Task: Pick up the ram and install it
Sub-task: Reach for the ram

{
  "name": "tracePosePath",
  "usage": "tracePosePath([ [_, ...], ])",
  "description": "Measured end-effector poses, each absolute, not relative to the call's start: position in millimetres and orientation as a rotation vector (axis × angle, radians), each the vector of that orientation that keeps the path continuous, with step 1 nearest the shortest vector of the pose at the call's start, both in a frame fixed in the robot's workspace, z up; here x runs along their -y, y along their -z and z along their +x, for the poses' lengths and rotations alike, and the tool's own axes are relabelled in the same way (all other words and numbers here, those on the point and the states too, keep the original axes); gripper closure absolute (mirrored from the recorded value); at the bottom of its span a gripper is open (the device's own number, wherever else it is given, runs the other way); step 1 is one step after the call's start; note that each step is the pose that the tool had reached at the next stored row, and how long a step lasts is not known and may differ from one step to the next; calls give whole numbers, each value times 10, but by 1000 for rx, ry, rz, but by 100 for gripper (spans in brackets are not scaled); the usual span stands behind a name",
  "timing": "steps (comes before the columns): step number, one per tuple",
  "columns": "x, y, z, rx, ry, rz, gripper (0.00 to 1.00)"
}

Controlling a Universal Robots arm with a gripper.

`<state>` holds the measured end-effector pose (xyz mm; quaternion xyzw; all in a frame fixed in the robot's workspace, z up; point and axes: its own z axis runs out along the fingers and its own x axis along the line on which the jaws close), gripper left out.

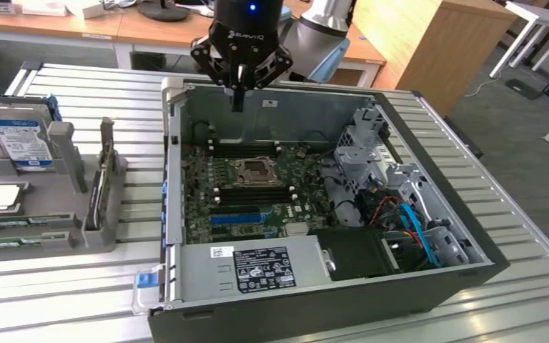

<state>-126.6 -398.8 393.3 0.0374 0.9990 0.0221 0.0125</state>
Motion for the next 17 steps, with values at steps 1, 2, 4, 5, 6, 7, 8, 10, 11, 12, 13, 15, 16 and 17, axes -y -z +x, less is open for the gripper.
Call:
tracePosePath([
  [1,3989,-3933,-1282,-3114,-69,117,90],
  [2,3989,-3933,-1297,-3114,-69,117,90],
  [4,3988,-3933,-1335,-3114,-69,117,90],
  [5,3989,-3933,-1353,-3114,-69,117,90],
  [6,3989,-3933,-1372,-3114,-69,117,90],
  [7,3989,-3933,-1392,-3114,-69,116,90],
  [8,3989,-3933,-1413,-3114,-69,117,90],
  [10,3988,-3933,-1458,-3114,-69,117,90],
  [11,3988,-3933,-1481,-3114,-69,117,90],
  [12,3989,-3933,-1502,-3114,-69,117,90],
  [13,3989,-3933,-1523,-3114,-69,116,90],
  [15,3989,-3933,-1563,-3114,-69,116,90],
  [16,3989,-3933,-1584,-3114,-69,117,90],
  [17,3989,-3933,-1605,-3114,-69,117,90],
])
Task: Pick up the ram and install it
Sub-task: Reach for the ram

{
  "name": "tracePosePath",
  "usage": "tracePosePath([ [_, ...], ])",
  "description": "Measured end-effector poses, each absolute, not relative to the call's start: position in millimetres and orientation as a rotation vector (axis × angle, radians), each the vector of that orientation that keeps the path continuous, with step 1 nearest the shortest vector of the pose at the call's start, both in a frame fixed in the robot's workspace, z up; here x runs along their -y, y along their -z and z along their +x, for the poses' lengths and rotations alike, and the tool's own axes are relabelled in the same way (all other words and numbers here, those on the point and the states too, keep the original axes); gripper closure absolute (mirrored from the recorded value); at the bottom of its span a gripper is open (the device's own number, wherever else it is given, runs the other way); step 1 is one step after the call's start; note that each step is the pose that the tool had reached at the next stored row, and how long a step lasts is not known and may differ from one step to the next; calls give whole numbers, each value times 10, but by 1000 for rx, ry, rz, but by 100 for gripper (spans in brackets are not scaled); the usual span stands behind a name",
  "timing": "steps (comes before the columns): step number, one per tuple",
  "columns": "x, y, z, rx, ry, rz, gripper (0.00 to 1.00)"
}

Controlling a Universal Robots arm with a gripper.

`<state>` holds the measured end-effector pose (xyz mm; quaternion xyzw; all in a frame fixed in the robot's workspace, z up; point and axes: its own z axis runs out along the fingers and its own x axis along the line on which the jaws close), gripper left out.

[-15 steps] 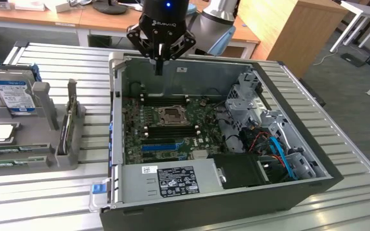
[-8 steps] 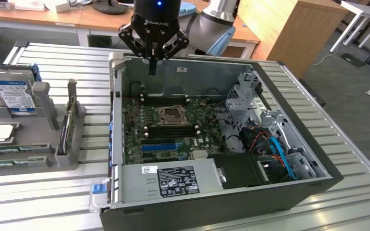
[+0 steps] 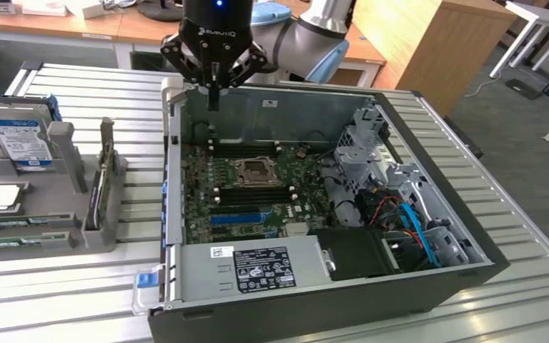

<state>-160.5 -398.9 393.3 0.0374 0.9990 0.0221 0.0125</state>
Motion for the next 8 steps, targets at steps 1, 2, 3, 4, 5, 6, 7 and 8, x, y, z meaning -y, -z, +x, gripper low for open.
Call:
tracePosePath([
  [1,3989,-3933,-1626,-3114,-69,117,90],
  [2,3988,-3933,-1648,-3114,-69,117,90],
  [3,3988,-3933,-1670,-3114,-69,117,90],
  [4,3989,-3933,-1694,-3114,-69,117,90],
  [5,3989,-3933,-1719,-3114,-69,116,90],
  [6,3989,-3933,-1744,-3114,-69,116,90],
  [7,3988,-3933,-1772,-3114,-69,117,90],
  [8,3988,-3933,-1799,-3114,-69,117,90],
])
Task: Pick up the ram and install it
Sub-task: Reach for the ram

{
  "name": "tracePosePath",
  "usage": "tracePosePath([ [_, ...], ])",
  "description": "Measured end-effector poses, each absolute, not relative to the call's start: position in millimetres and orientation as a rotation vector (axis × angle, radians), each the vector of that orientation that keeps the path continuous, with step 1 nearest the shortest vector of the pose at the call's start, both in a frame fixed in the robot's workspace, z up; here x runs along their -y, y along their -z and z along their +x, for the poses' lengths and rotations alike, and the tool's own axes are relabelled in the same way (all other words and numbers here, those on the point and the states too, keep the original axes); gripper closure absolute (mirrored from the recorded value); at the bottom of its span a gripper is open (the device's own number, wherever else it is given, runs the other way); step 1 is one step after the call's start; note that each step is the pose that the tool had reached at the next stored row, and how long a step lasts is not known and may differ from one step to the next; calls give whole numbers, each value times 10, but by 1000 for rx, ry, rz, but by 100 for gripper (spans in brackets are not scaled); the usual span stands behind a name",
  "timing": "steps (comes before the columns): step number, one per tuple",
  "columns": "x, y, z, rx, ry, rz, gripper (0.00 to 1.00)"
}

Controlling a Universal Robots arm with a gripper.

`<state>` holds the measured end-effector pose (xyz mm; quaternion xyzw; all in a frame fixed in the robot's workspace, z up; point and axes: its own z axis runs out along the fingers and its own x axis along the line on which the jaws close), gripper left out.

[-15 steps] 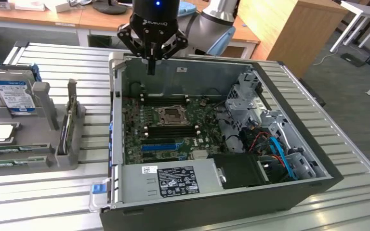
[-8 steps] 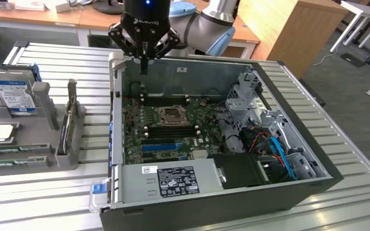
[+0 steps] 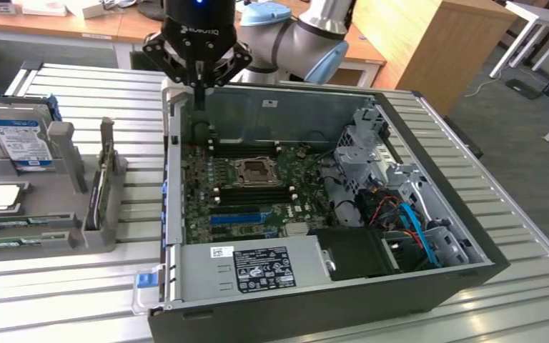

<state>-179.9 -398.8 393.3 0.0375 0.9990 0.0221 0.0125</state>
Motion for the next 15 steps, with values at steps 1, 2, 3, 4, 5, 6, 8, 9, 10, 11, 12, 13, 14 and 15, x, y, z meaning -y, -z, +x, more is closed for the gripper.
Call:
tracePosePath([
  [1,3988,-3933,-1826,-3114,-69,117,90],
  [2,3988,-3933,-1853,-3114,-69,117,90],
  [3,3989,-3933,-1881,-3114,-69,116,90],
  [4,3989,-3933,-1909,-3114,-69,116,90],
  [5,3989,-3933,-1938,-3114,-69,117,90],
  [6,3988,-3933,-1965,-3114,-69,117,90],
  [8,3988,-3933,-2017,-3114,-69,117,90],
  [9,3989,-3933,-2043,-3114,-69,117,90],
  [10,3989,-3933,-2068,-3114,-69,116,90],
  [11,3989,-3933,-2094,-3114,-69,116,90],
  [12,3989,-3933,-2120,-3114,-69,117,90],
  [13,3989,-3933,-2145,-3114,-69,117,90],
  [14,3988,-3933,-2171,-3114,-69,117,90],
  [15,3988,-3933,-2199,-3114,-69,117,90],
])
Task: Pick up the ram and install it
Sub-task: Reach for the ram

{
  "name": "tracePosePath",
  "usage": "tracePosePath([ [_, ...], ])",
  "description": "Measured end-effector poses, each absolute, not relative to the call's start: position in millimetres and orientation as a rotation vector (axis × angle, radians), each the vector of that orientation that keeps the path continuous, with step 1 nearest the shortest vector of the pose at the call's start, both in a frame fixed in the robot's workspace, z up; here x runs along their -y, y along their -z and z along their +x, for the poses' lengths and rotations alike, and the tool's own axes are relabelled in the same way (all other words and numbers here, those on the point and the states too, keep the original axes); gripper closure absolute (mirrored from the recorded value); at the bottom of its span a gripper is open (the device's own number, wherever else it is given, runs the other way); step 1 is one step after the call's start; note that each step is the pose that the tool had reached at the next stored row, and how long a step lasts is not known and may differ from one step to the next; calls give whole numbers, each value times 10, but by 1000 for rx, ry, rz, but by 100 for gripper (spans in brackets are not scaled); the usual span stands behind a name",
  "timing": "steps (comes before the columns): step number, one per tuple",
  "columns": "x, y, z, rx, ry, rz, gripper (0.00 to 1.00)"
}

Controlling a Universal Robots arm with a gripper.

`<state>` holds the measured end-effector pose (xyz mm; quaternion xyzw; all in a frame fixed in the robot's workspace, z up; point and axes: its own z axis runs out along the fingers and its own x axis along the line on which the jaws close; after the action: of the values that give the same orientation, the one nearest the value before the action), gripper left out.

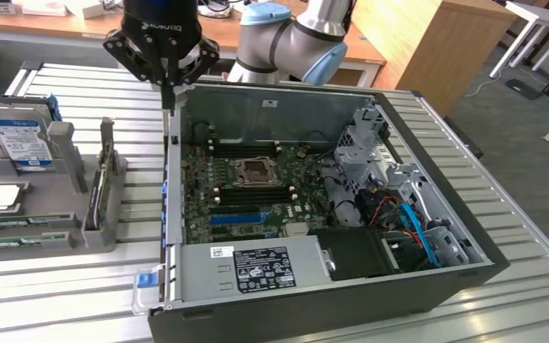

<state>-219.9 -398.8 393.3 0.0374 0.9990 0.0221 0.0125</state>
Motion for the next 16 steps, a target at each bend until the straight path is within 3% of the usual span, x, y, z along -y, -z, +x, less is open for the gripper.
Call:
tracePosePath([
  [16,3988,-3933,-2635,-3114,-69,117,90],
])
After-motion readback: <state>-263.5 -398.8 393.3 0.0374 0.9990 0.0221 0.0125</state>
